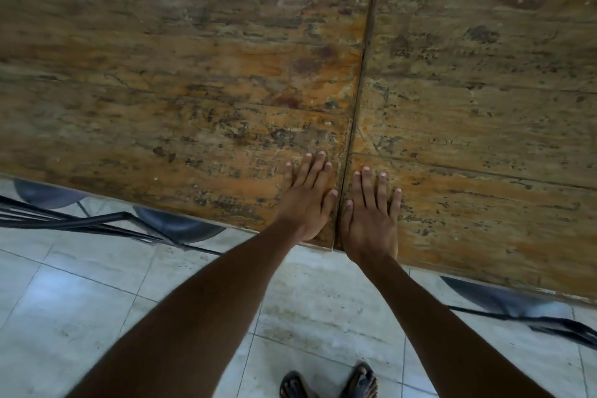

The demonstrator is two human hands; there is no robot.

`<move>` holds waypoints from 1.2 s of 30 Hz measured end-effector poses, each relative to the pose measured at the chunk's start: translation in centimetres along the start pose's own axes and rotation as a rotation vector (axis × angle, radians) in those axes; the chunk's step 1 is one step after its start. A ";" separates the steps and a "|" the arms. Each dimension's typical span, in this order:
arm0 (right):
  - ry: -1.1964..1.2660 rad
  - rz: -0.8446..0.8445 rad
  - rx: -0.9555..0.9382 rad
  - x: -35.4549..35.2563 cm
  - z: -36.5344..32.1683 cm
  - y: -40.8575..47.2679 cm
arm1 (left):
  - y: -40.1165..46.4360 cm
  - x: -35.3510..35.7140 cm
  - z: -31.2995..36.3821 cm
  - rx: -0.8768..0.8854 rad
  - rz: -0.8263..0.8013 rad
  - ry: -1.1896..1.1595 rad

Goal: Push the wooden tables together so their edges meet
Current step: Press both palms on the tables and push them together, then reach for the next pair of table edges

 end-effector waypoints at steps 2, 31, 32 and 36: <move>0.025 -0.085 -0.011 -0.8 0.1 0.4 | 0.4 -1.7 0.4 -0.032 -0.097 0.060; 0.073 -0.081 -0.754 -13.8 -73.7 -1.5 | -42.6 -36.8 -52.3 -0.495 0.546 0.151; 0.074 -0.077 -0.783 -13.4 -76.8 -1.8 | -44.4 -37.2 -54.6 -0.524 0.560 0.151; 0.075 -0.063 -0.894 -10.9 -87.2 -2.0 | -49.3 -37.4 -63.1 -0.623 0.597 0.118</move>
Point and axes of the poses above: each hand's wrist, its own y-axis towards the middle knuckle, its own x-axis out of the palm, z = x × y, the point moved 1 cm from there along y, towards the middle knuckle, and after that the axes turned 6 degrees about -x, right-handed, at the moved point
